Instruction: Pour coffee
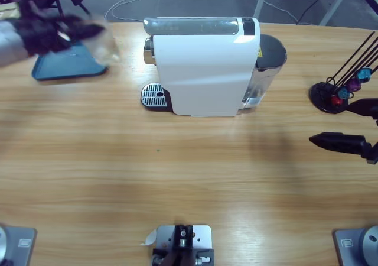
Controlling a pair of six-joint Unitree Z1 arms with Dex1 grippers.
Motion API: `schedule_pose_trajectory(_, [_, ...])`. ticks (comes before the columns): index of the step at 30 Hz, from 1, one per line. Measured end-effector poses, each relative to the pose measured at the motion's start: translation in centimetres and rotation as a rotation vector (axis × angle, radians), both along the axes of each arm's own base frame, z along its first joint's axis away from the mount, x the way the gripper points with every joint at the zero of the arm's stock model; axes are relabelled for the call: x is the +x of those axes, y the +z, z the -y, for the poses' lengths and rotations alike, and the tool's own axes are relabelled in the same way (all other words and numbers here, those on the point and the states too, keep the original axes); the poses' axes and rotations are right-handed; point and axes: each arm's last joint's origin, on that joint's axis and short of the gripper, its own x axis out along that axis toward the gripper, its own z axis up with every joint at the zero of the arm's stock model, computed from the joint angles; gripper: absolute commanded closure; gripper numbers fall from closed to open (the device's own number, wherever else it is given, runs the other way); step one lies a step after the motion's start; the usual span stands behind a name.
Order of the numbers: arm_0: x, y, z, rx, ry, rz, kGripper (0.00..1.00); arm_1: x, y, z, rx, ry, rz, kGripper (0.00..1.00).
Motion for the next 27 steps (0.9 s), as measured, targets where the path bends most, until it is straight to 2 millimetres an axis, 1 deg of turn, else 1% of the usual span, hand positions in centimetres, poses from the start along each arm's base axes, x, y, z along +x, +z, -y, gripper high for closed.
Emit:
schedule_pose_trajectory(2, [0.8, 0.7, -1.8, -0.029, 0.168, 0.004, 1.0, 0.0, 0.0, 0.0, 0.003, 0.0, 0.003, 0.0])
schedule_pose_trajectory(5, [2.1, 0.6, -4.4, -0.045, 0.402, -0.004, 1.0, 0.0, 0.0, 0.0, 0.006, -0.002, 0.004, 0.0])
schedule_pose_trajectory(8, [4.7, -0.3, -5.8, -0.048, 0.518, -0.025, 1.0, 0.0, 0.0, 0.0, 0.007, -0.003, 0.004, 0.0])
schedule_pose_trajectory(10, [6.2, -1.4, -6.2, -0.046, 0.546, -0.047, 1.0, 0.0, 0.1, 0.0, 0.008, -0.004, 0.004, 0.0])
schedule_pose_trajectory(12, [7.2, -2.7, -6.3, -0.036, 0.555, -0.077, 1.0, 0.1, 0.1, -0.1, 0.01, -0.004, 0.007, 0.0])
schedule_pose_trajectory(18, [8.4, -5.9, -6.1, -0.004, 0.558, -0.152, 1.0, 0.2, -0.2, -0.1, 0.02, -0.004, 0.018, 0.0])
schedule_pose_trajectory(23, [9.1, -7.1, -6.0, 0.005, 0.559, -0.174, 1.0, 0.2, -0.7, -0.1, 0.025, -0.007, 0.02, 0.0])
schedule_pose_trajectory(25, [9.3, -7.2, -5.9, 0.004, 0.558, -0.172, 1.0, 0.2, -0.8, -0.1, 0.025, -0.008, 0.019, 0.0])
schedule_pose_trajectory(26, [9.4, -7.2, -5.9, 0.004, 0.557, -0.172, 0.821, 0.1, -0.9, -0.1, 0.025, -0.008, 0.018, 0.0])
schedule_pose_trajectory(27, [9.4, -7.2, -5.8, 0.004, 0.556, -0.172, 0.409, 0.1, -1.0, -0.1, 0.024, -0.008, 0.017, 0.0])
